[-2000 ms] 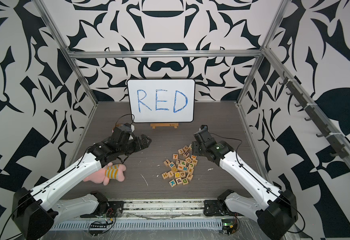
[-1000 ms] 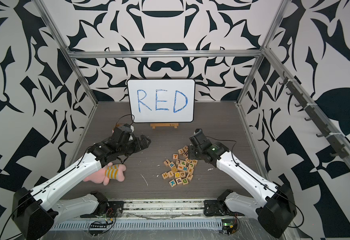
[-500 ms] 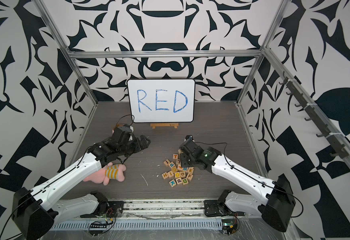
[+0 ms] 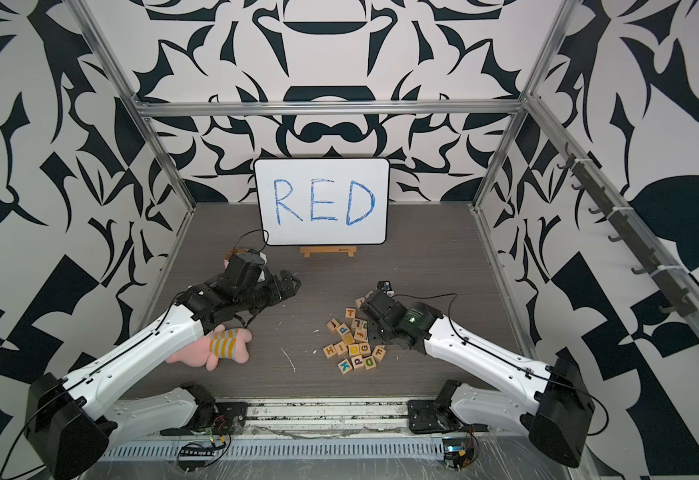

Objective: Assemble the uppercase word "red" with letter blocks
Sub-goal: Pick up the letter block from the center of the board.

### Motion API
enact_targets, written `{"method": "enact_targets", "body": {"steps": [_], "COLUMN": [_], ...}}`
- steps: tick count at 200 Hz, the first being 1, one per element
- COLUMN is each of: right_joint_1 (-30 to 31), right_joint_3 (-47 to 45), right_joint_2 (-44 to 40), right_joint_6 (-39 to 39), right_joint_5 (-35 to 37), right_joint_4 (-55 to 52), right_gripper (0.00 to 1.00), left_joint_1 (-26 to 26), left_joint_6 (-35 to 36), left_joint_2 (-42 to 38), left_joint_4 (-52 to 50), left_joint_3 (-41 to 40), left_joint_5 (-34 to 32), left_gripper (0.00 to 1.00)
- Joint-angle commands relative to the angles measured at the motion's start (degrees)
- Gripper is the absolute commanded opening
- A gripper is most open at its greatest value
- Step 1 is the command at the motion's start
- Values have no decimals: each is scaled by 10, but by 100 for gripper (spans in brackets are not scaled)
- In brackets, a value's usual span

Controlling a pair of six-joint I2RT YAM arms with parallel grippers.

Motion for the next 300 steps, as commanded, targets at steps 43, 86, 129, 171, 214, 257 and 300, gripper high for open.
{"method": "enact_targets", "body": {"steps": [43, 86, 129, 171, 214, 257, 300], "right_joint_1": [2, 2, 2, 2, 0, -80, -87], "right_joint_3": [3, 6, 7, 7, 20, 33, 32], "right_joint_2": [-26, -28, -28, -29, -11, 54, 77], "right_joint_6": [17, 19, 23, 27, -1, -28, 12], "right_joint_5": [55, 67, 72, 94, 155, 56, 20], "right_joint_4": [-30, -33, -35, -30, -10, 49, 131], "right_gripper": [51, 51, 50, 50, 50, 42, 38], "left_joint_1": [-1, -1, -1, -1, -1, -1, -1], "left_joint_6": [-3, -3, -4, -4, -14, -26, -61], "left_joint_2": [10, 9, 11, 17, 14, 17, 15], "left_joint_4": [-11, -11, -10, -3, 19, 17, 85], "left_joint_3": [-3, -4, -3, -5, -18, -25, -63], "left_joint_5": [1, 1, 2, -1, -22, -68, -61], "left_gripper": [100, 100, 100, 100, 100, 100, 96]}}
